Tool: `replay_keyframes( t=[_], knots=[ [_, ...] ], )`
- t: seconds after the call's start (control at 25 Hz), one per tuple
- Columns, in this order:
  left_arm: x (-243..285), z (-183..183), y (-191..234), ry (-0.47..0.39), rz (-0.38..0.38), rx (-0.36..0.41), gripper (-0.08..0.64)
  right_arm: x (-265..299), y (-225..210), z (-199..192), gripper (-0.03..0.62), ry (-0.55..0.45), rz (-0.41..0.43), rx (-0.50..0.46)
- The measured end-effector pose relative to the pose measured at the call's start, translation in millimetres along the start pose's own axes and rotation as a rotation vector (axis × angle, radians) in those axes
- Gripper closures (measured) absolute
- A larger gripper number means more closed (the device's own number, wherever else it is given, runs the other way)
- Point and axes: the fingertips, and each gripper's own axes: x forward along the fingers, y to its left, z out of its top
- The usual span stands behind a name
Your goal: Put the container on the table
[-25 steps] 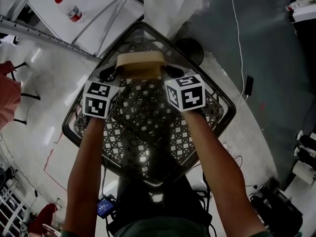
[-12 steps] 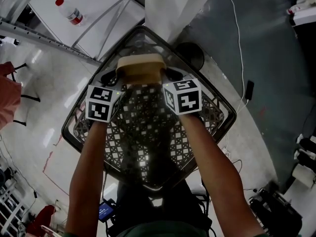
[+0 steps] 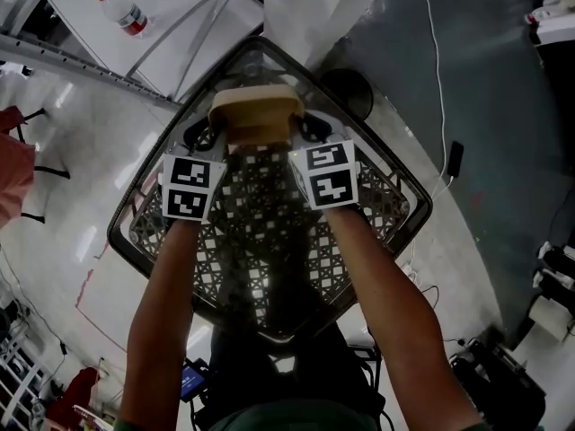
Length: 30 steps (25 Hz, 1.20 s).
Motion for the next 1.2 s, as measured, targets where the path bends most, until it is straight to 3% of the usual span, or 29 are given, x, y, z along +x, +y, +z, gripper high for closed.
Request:
replay_keyframes(
  t=[0.48,1.2],
  knots=[
    [-1.9,-0.8,-2.7,-0.056,0.036,0.064,0.462,1.7,2.5,-2.7,0.518,-0.051,-0.074,-0.187],
    [-0.9,-6.5,-0.2,-0.07,0.058,0.101,0.405,17.0,2.9,-12.5,0.48,-0.025,-0.084,-0.233]
  ],
)
